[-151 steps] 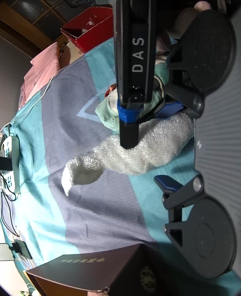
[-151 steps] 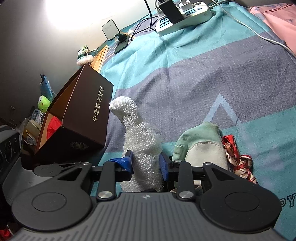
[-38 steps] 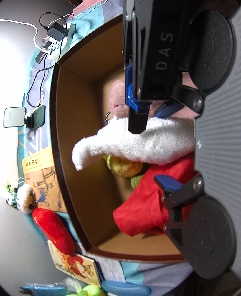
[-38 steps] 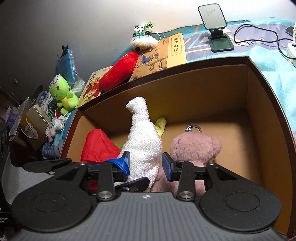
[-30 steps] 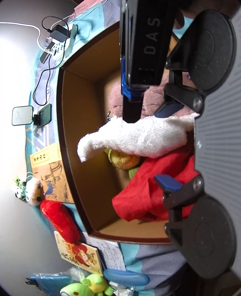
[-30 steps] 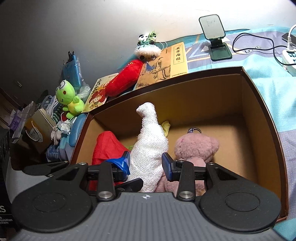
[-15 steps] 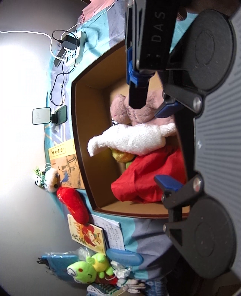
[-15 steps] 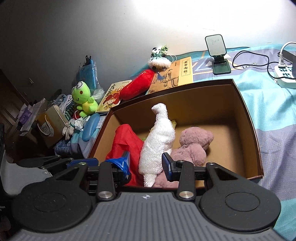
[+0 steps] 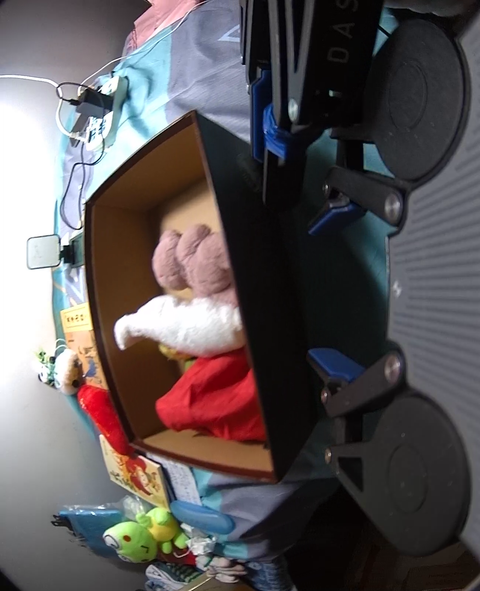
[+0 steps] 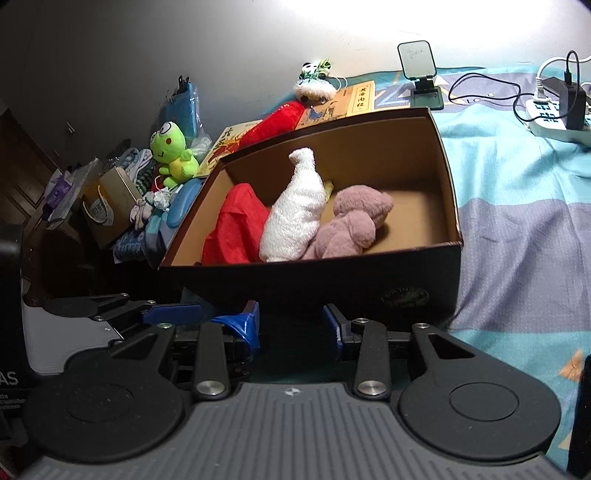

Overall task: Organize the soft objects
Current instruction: 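Move the right gripper to the grey-green striped sock and grasp it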

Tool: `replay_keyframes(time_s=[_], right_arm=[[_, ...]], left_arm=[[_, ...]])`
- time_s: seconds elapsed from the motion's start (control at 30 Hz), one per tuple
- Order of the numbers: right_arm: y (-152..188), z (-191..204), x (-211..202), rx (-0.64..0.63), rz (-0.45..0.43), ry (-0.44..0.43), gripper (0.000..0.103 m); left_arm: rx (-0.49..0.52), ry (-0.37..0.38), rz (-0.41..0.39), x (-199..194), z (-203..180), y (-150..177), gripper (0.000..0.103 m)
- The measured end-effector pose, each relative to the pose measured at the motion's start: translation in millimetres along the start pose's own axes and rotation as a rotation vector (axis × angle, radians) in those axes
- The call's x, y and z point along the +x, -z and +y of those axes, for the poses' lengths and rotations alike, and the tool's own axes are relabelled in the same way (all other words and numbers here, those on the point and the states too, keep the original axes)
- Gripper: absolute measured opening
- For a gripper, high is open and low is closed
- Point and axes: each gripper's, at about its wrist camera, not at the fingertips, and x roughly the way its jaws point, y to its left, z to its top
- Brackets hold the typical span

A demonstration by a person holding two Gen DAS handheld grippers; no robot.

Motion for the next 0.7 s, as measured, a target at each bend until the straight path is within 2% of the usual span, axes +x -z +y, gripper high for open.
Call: replay_keyframes(time_s=[0.4, 0.7], right_arm=[[39, -43, -21, 0.039, 0.086, 0.022, 0.021], [59, -89, -48, 0.108, 0.116, 0.078, 0.021]], left_arm=[[0.021, -0.002, 0.090, 15, -49, 31, 0.068], [0.097, 0.065, 0.146, 28, -95, 40, 0.067]])
